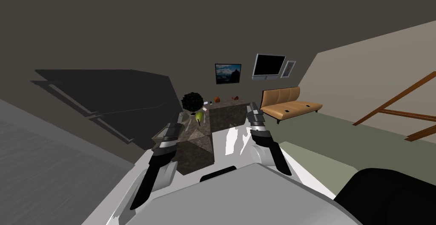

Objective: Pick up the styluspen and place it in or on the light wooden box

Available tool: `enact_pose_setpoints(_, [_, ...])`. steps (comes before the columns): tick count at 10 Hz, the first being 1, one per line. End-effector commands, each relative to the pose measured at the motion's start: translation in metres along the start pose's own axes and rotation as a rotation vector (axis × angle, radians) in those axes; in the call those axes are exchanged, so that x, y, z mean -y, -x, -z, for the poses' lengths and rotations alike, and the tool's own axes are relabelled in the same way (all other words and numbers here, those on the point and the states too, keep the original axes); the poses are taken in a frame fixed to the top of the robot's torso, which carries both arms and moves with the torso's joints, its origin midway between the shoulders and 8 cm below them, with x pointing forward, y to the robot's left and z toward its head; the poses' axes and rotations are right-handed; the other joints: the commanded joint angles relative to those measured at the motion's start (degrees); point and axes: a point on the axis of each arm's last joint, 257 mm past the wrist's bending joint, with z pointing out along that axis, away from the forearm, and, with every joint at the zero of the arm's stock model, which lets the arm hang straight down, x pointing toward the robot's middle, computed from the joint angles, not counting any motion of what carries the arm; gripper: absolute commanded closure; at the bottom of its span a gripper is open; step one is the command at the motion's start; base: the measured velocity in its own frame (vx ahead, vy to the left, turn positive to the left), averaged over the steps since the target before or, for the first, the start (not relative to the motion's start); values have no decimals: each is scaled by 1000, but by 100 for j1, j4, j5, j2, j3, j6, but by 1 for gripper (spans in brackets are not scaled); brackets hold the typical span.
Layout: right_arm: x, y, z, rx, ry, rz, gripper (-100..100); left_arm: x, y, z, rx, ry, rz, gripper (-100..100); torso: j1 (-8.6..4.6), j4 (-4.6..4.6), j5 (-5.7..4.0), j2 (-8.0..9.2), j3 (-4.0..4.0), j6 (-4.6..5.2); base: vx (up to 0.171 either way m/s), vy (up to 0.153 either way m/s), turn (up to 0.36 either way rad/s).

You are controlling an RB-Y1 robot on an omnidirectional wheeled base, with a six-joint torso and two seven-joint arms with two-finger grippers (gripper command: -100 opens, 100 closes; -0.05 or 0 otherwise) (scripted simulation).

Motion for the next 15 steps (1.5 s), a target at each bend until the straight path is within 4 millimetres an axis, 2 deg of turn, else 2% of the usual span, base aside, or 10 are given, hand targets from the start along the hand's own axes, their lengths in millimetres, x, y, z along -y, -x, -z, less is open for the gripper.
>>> enact_pose_setpoints(1, [0,0,0,0,0,0,0,-15,-5,-2,-16,21,-34,-100,0,0,0,0,0,0,-38,55,19])
enact_pose_setpoints(5, [0,0,0,0,0,0,0,-58,-22,-9,-70,87,-161,-100,11,0,2,2,1,0,-49,78,12])
enact_pose_setpoints(6, [0,0,0,0,0,0,0,-63,-23,-7,-73,98,-160,-100,8,0,1,0,0,1,-27,43,-4])
enact_pose_setpoints(9, [0,0,0,0,0,0,0,-101,-41,-9,-130,151,-267,-100,0,-2,0,-7,-4,1,-31,61,-15])
enact_pose_setpoints(15, [0,0,0,0,0,0,0,-149,-71,-5,-234,206,-425,-100,-10,-4,-2,-17,-9,0,-9,46,-31])
